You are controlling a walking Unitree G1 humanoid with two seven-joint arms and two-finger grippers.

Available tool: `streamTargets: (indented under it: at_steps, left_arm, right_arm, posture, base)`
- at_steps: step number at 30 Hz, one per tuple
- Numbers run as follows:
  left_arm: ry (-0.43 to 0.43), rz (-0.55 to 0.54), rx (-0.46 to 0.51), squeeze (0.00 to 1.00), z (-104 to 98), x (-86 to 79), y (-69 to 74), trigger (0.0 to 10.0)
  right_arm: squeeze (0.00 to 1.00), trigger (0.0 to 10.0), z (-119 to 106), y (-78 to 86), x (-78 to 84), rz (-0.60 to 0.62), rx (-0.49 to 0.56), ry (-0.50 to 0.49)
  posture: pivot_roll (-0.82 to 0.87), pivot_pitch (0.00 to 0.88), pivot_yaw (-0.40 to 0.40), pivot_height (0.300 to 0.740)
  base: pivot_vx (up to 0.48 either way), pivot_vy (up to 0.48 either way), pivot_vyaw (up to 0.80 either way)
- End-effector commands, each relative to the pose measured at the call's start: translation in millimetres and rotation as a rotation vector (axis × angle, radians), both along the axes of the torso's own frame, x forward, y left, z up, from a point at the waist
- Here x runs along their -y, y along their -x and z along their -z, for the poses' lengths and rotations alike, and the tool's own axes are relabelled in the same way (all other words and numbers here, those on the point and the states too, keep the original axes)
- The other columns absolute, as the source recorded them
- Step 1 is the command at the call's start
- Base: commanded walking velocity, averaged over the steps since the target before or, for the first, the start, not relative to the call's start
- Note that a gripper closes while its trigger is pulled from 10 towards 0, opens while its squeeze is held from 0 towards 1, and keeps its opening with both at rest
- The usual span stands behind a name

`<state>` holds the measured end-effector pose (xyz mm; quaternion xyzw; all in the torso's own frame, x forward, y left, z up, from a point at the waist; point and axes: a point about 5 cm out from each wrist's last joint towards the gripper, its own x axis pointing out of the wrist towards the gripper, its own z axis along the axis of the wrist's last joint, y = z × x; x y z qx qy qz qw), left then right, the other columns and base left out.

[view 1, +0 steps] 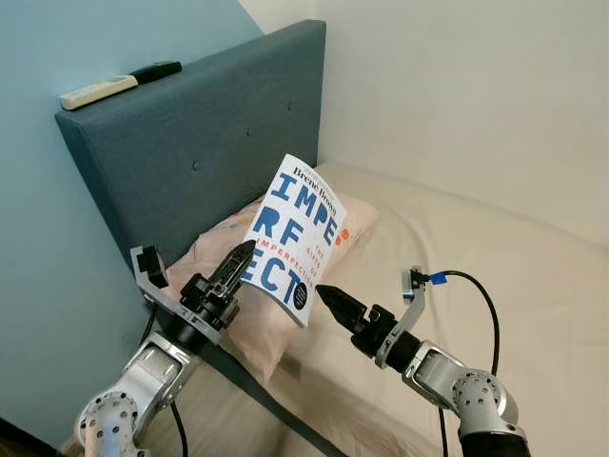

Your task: Clean up the room

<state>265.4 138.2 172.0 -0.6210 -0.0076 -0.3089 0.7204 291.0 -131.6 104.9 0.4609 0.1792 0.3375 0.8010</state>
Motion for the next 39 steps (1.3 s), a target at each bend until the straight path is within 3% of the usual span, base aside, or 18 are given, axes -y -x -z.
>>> streamTargets:
  at_steps: [1, 6, 11, 19, 26, 33, 34, 36, 37, 38, 39]
  left_arm:
    - [0.076, 0.038, 0.011, 0.0, -2.0, 11.6, 3.3, 0.0]
    - [0.078, 0.067, -0.004, 0.0, 0.7, 18.8, 5.0, 0.0]
    - [0.078, 0.076, -0.007, 0.0, 0.9, 20.2, 5.4, 0.0]
    - [0.094, 0.09, -0.016, 0.0, 0.2, 20.2, 5.6, 0.0]
    - [0.075, 0.073, -0.031, 0.0, 3.1, 17.4, 3.7, 0.0]
    - [0.06, 0.046, -0.054, 0.0, 8.1, 11.7, 1.0, 0.0]
    - [0.05, 0.046, -0.057, 0.0, 8.9, 10.9, 0.9, 0.0]
    - [0.04, 0.049, -0.058, 0.0, 9.4, 10.5, 1.0, 0.0]
    - [0.031, 0.051, -0.059, 0.0, 9.9, 10.4, 1.0, 0.0]
    - [0.031, 0.051, -0.059, 0.0, 9.9, 10.4, 1.0, 0.0]
    - [0.025, 0.052, -0.059, 0.0, 10.2, 10.6, 0.9, 0.0]
  right_arm:
    - [0.0, 10.0, -3.1, -0.6, -3.0, -0.012, 0.024, -0.004]
    - [0.0, 10.0, -19.0, -2.8, -6.1, -0.037, 0.105, -0.065]
    - [0.0, 10.0, -24.4, -3.0, -6.9, -0.047, 0.133, -0.084]
    - [0.0, 10.0, -37.7, -3.2, -5.7, -0.062, 0.176, -0.199]
    - [0.0, 10.0, -52.6, 4.7, -1.7, -0.101, 0.242, -0.296]
    - [0.0, 10.0, -56.6, 12.4, 0.4, -0.124, 0.266, -0.307]
    - [0.0, 8.7, -56.7, 13.6, 0.6, -0.129, 0.266, -0.306]
    - [0.0, 8.3, -56.7, 14.3, 0.8, -0.131, 0.265, -0.307]
    - [0.0, 4.4, -56.5, 14.6, 1.3, -0.132, 0.262, -0.308]
    - [0.0, 4.4, -56.5, 14.6, 1.3, -0.132, 0.262, -0.308]
    - [0.0, 1.4, -55.8, 14.0, 1.8, -0.128, 0.256, -0.307]
  posture:
    - [0.0, 0.088, 0.011, 0.74]
    - [0.0, 0.088, 0.014, 0.74]
    - [0.0, 0.088, 0.014, 0.74]
    - [0.0, 0.087, 0.016, 0.74]
    - [0.0, 0.089, 0.015, 0.74]
    - [0.0, 0.09, 0.017, 0.74]
    - [0.0, 0.091, 0.018, 0.74]
    - [0.0, 0.09, 0.018, 0.74]
    - [0.0, 0.09, 0.018, 0.74]
    - [0.0, 0.09, 0.018, 0.74]
    - [0.0, 0.09, 0.018, 0.74]
  base:
    - [0.0, 0.0, 0.0]
    - [0.0, 0.0, 0.0]
    - [0.0, 0.0, 0.0]
    - [0.0, 0.0, 0.0]
    - [0.0, 0.0, 0.0]
    - [0.0, 0.0, 0.0]
    - [0.0, 0.0, 0.0]
    - [0.0, 0.0, 0.0]
    - [0.0, 0.0, 0.0]
    - [0.0, 0.0, 0.0]
    - [0.0, 0.0, 0.0]
